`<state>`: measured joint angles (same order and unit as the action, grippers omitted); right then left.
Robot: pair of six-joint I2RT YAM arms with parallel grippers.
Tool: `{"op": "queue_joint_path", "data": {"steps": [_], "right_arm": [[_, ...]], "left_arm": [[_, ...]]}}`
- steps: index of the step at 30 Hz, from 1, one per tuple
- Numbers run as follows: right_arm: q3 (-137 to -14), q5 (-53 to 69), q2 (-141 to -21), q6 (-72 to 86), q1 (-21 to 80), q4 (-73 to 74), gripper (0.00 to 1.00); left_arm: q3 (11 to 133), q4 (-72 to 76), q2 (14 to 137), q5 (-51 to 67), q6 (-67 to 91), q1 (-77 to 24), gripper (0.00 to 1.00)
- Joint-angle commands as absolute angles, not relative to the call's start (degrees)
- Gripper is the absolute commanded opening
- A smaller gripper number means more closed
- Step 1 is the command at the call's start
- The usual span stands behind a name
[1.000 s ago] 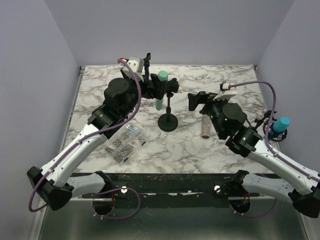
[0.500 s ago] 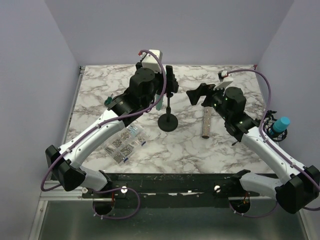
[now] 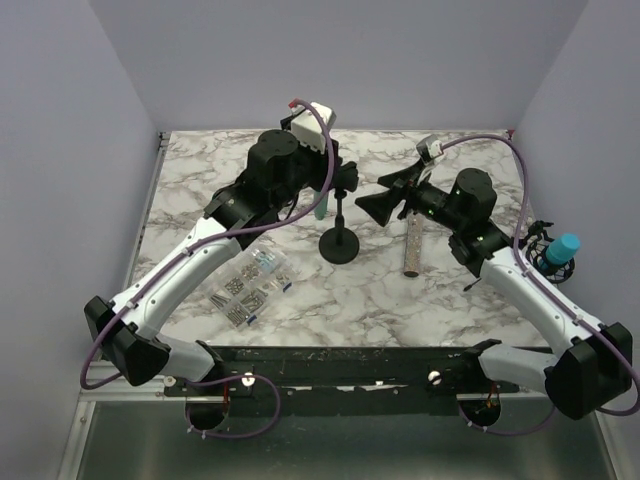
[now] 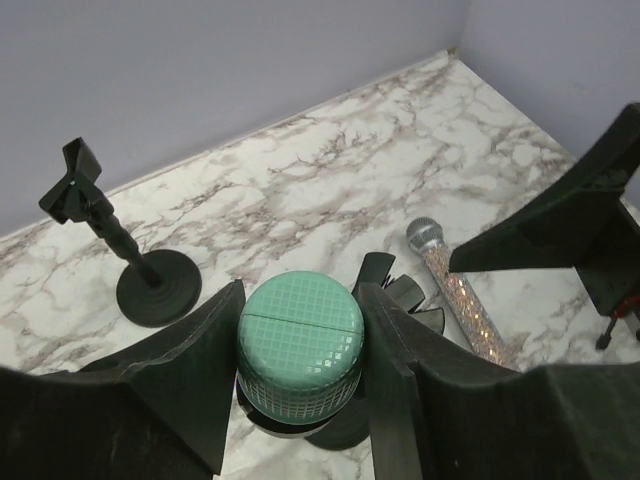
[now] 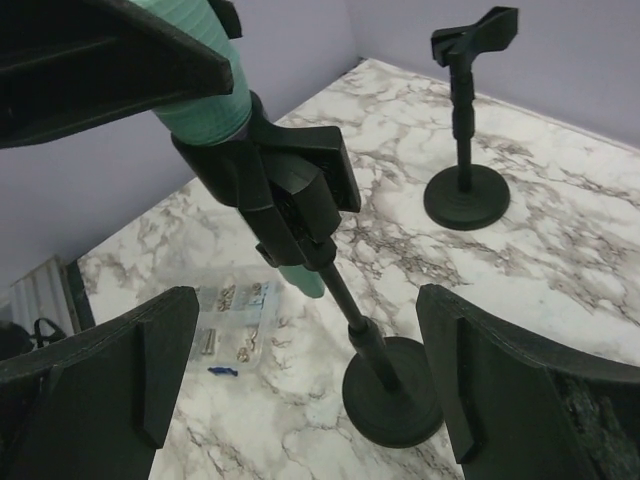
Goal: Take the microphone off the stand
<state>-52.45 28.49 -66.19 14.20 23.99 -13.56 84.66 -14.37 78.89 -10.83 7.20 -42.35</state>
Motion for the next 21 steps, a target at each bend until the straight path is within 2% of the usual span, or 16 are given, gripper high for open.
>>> {"op": "queue_joint_path", "data": {"steps": [1,7,13,21], "right_arm": [[-53.7,37.5,-68.1,12.4,23.7,-17.6,1.00],[-55.0,42.7,-72.1,11.2,23.7,-23.0,1.00],[-56.9,48.6,-76.5,13.9,24.1,-30.7,1.00],[-60.5,46.1,-79.3,8.2,28.2,-26.7,0.99]], "left_arm": [[87.1,-23.0,77.3,6.4,1.2,-38.4,0.00],[89.7,-28.8,77.3,20.4,-2.6,-32.7,0.00],[90.7,-31.7,76.9,25.4,-3.4,-31.3,0.00],[87.9,-29.5,74.4,26.1,-1.6,-30.4,0.00]]}}
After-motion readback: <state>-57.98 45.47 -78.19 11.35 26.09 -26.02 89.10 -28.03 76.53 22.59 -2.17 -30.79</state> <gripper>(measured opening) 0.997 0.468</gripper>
